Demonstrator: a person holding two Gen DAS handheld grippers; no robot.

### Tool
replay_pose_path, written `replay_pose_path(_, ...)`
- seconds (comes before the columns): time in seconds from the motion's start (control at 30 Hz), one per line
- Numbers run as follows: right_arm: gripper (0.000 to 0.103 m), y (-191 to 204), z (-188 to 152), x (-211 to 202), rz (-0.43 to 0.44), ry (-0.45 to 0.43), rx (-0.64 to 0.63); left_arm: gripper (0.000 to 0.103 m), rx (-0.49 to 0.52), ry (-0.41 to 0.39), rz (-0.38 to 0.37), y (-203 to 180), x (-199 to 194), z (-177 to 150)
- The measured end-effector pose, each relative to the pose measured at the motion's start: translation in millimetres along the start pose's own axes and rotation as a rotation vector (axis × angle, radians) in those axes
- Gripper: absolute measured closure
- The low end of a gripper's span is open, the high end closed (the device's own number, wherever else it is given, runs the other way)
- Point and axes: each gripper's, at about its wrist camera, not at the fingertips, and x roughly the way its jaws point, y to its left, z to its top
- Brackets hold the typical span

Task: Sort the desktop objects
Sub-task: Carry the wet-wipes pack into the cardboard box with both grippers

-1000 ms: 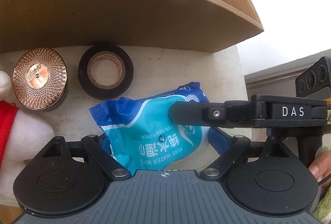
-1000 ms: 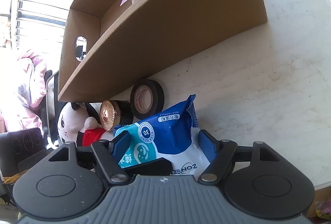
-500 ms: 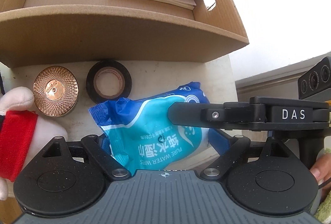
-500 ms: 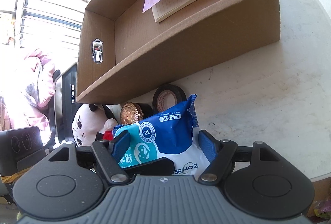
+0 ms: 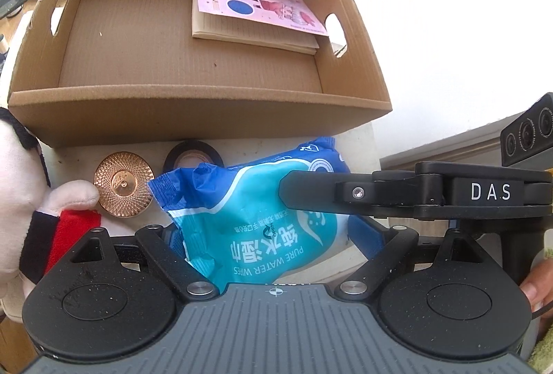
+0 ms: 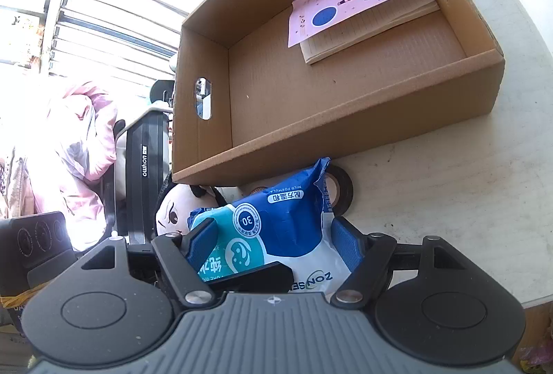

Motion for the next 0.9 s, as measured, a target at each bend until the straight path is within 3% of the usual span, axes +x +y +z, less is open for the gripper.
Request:
replay_pose_path(0.43,0.027,13,43,-25,0.033,-0.020,-0.011,0.013,0.005,-0.046,0.035,-22,-26,33)
replay_pose_path(0.9,0.027,-1,102,-30,0.095,-0.030,0.016,0.013,0.020,-0.063,0.097,-41,-22,81)
